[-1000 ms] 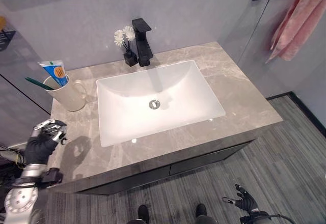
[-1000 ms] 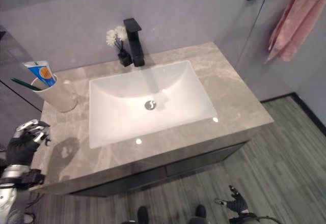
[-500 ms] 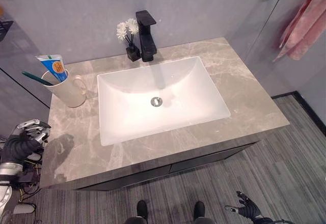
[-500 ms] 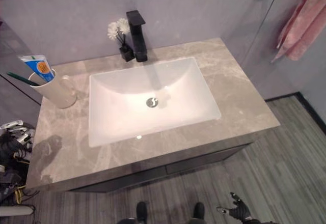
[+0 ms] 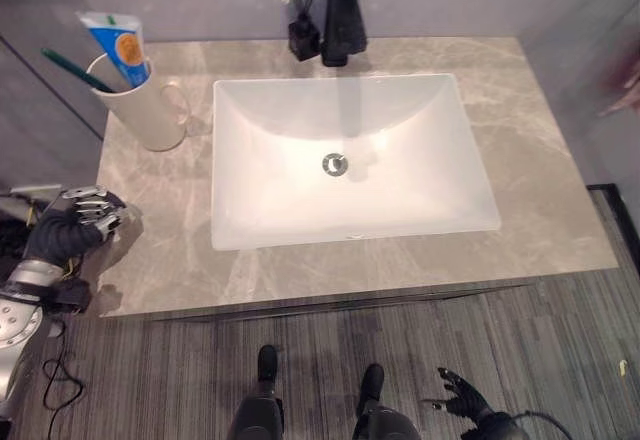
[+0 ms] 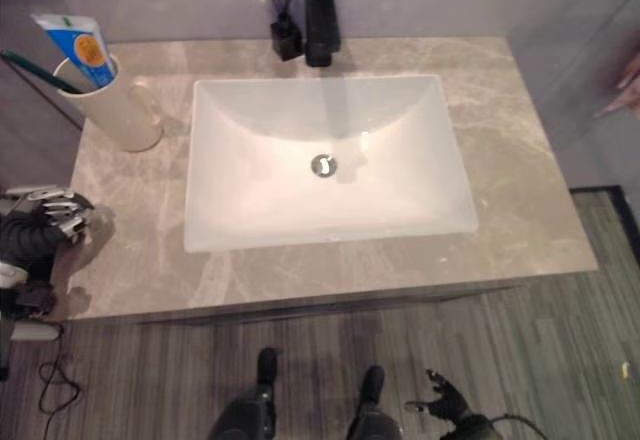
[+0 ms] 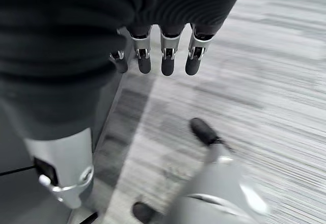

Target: Put brush and paste in cup on sink, flatten towel.

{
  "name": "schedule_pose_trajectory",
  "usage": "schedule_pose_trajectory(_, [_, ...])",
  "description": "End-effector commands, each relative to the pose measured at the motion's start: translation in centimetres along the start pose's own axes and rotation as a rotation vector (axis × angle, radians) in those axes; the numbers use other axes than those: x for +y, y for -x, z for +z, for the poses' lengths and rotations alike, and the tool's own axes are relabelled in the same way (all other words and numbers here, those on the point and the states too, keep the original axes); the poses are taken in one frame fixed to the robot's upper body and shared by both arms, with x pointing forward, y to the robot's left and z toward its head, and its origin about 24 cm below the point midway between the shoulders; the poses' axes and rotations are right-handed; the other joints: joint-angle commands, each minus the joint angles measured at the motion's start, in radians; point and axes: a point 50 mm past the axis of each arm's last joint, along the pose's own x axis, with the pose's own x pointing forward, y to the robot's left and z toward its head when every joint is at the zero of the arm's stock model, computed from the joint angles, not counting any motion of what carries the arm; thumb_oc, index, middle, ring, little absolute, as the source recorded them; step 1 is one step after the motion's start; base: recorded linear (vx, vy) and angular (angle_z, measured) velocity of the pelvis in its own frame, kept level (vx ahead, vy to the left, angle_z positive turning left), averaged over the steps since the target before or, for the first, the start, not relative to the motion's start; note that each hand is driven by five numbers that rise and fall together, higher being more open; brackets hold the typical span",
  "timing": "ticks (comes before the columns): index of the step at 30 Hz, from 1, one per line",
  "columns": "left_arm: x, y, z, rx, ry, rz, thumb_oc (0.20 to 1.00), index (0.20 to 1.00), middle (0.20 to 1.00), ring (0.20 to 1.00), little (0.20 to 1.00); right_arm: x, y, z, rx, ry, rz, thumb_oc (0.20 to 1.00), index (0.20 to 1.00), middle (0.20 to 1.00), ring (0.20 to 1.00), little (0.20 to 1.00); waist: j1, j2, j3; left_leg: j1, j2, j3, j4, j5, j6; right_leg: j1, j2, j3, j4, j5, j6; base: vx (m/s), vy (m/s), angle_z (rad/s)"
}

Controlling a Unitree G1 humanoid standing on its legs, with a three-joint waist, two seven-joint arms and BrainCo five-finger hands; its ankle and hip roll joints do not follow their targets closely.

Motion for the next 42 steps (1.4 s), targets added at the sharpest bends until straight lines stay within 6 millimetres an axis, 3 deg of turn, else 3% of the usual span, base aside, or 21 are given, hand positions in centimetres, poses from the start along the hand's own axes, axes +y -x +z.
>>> schedule_pose_trajectory(1, [1.3, -0.8, 1.4, -0.064, -0.057, 0.056, 0.200, 0.200, 0.200, 0.200, 0.200, -0.6, 0.1, 0.6, -0.032, -0.001, -0.015, 1.000, 1.000, 1.000, 1.000, 1.000, -0.006, -0.011, -0.006, -0.046, -0.024, 0.000, 0.097, -0.071, 0.047, -0.018, -0.080, 0.015, 0.095, 0.085, 0.052, -0.01, 0.002, 0.25])
schedule_pose_trajectory(7, [0.3, -2.1, 1.7, -0.092, -0.032, 0.054, 0.200, 0.200, 0.200, 0.200, 0.200, -0.4, -0.2, 0.6, -0.015, 0.021, -0.005, 1.000, 1.000, 1.000, 1.000, 1.000, -0.011, -0.009, -0.010, -0.088, -0.034, -0.027, 0.107, -0.068, 0.049, -0.032, -0.083, 0.001, 0.094, 0.091, 0.050, 0.00, 0.014, 0.20])
schedule_pose_trajectory(31, [1.9, -7.8, 6.0, -0.190, -0.148, 0.144, 0.200, 0.200, 0.200, 0.200, 0.200, -1.5, -0.3, 0.9, -0.007, 0.089, -0.001, 1.000, 1.000, 1.000, 1.000, 1.000, -0.063, -0.005, 0.038, -0.175, -0.028, -0.045, 0.133, -0.054, 0.046, -0.106, -0.065, 0.023, 0.114, 0.086, 0.043, -0.01, 0.001, 0.01])
schedule_pose_trajectory(42, [1.1, -9.5, 6.7, -0.218, -0.104, 0.180, 0.200, 0.200, 0.200, 0.200, 0.200, -1.6, -0.5, 1.2, -0.011, 0.092, -0.009, 1.000, 1.000, 1.000, 1.000, 1.000, -0.089, 0.009, 0.027, -0.201, -0.036, -0.043, 0.139, -0.058, 0.050, -0.138, -0.065, 0.046, 0.117, 0.097, 0.045, 0.00, -0.001, 0.00])
